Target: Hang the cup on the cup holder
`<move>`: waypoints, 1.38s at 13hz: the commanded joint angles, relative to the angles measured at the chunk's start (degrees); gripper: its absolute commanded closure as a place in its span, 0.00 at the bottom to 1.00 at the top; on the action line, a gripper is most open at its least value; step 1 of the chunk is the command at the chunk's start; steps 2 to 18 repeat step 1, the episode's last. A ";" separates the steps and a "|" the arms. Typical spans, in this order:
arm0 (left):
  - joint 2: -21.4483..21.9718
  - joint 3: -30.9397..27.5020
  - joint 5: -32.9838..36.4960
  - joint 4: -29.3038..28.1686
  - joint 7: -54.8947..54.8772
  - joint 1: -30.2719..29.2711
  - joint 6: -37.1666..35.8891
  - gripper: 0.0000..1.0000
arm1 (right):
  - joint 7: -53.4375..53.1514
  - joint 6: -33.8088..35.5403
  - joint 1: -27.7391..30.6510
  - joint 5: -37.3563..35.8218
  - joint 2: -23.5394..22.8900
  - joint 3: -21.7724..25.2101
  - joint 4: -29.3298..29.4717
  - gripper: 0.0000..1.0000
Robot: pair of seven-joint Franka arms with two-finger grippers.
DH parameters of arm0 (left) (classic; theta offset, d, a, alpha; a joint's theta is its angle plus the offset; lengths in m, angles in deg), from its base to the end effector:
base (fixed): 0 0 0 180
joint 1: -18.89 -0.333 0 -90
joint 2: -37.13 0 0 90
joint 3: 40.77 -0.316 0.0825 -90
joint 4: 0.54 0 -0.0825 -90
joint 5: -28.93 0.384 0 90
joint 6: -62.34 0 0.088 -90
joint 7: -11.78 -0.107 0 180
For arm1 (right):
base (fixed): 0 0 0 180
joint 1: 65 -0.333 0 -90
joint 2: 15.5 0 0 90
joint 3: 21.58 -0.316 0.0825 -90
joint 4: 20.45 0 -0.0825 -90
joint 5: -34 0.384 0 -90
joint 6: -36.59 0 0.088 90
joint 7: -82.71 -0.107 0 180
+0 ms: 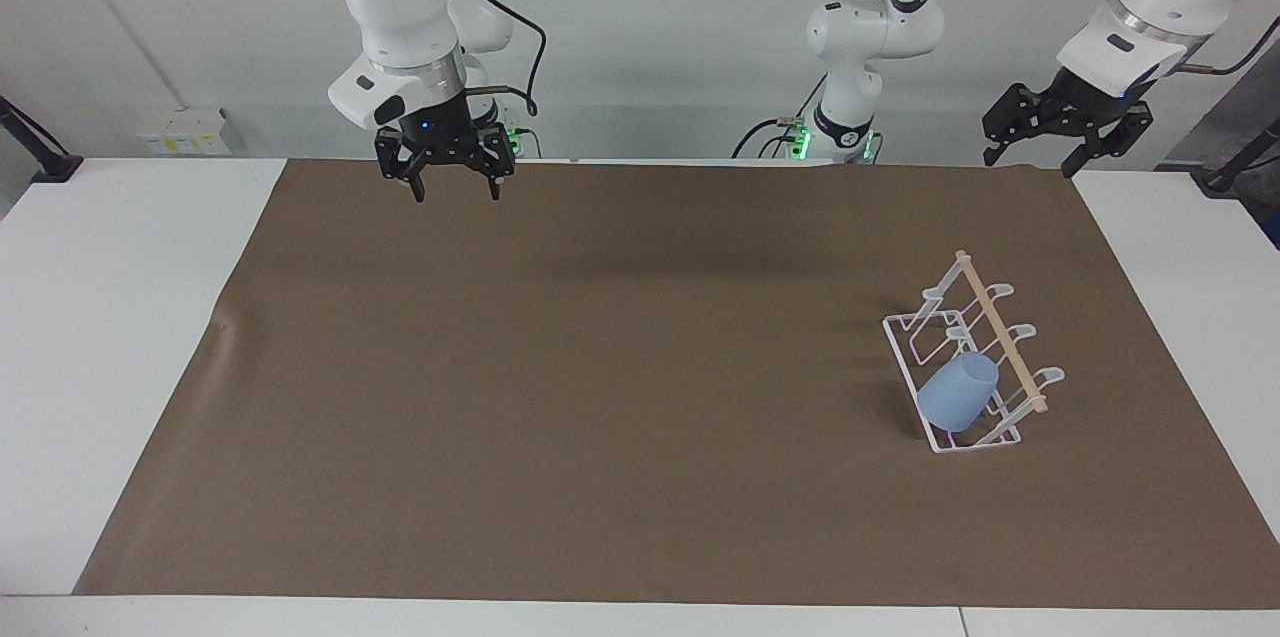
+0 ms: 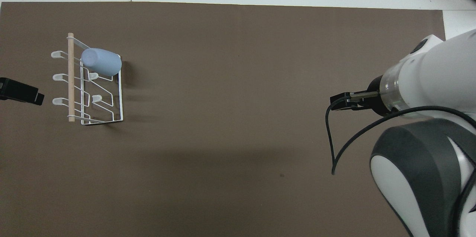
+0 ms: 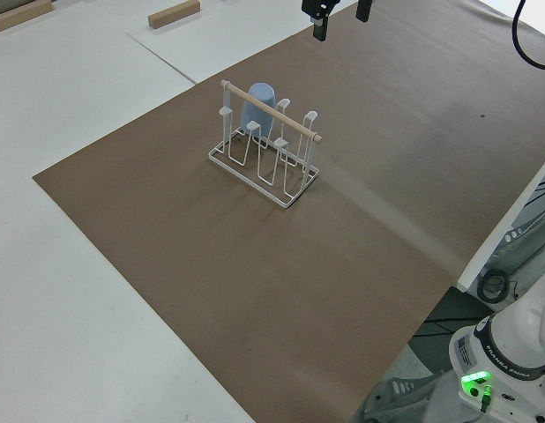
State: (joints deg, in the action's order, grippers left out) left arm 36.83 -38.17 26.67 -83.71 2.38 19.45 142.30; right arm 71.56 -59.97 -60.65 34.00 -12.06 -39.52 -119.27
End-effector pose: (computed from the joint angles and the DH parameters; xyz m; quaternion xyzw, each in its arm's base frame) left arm 0.5365 -0.0343 0.6621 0.9930 -0.1121 -0.0295 0.0213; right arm 0.5281 0.1323 0.5927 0.9997 0.0211 0.0106 0.0071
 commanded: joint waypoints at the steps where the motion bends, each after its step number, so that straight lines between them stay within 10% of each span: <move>1: -0.05 0.13 -0.20 1.08 1.75 1.10 -1.66 0.00 | 1.04 -0.12 0.92 1.32 0.60 -0.26 -0.14 0.00; 18: -0.05 0.13 -0.20 1.08 1.75 1.10 -1.66 0.00 | 1.04 -0.12 0.92 1.32 0.60 -0.26 -0.14 0.00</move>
